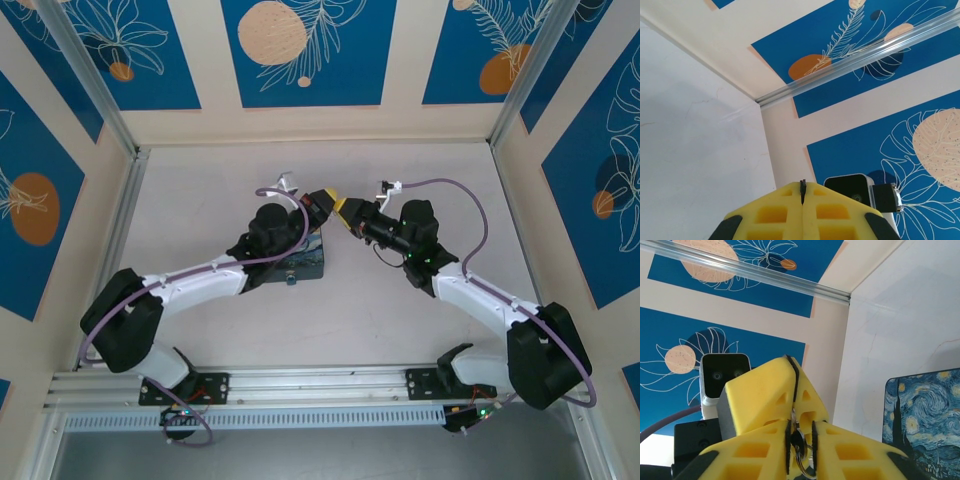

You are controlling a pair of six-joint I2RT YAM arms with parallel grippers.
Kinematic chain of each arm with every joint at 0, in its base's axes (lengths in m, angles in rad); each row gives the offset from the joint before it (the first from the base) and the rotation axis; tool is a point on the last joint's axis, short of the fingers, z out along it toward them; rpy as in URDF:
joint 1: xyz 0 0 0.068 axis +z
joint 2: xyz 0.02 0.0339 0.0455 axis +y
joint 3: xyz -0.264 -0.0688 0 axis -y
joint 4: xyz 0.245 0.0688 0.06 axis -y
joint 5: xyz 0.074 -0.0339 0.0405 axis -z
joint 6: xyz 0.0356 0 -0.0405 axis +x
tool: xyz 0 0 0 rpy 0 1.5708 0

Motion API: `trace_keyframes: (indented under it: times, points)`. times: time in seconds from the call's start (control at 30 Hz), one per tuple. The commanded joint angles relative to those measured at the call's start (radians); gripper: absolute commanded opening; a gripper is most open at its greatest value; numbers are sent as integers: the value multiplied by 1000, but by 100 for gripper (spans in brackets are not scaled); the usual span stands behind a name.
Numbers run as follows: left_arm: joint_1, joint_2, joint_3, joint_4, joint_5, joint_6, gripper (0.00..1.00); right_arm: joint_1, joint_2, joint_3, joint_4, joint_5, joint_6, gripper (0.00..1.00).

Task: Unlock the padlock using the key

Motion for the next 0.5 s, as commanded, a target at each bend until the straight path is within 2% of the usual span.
trace_keyframes:
  times: [0.0,0.1,0.2,0.33,0.37,0.47]
  points:
    - [-15,7,-7,46,-15,-4,0,6,6,19,34,2,4,16]
    - [-16,8,-7,39,-17,-10,0,4,6,16,29,-1,3,2]
    - [-16,1,5,-23,-26,-27,2,-7,-1,12,7,-9,2,0]
    - [-4,-52,37,-239,-37,-49,63,-31,-44,22,-146,-23,-89,0]
    - [2,-74,52,-321,-38,-48,72,-32,-65,34,-227,-12,-152,0]
    - [23,-132,109,-556,-22,-37,80,-25,-121,80,-470,72,-359,0]
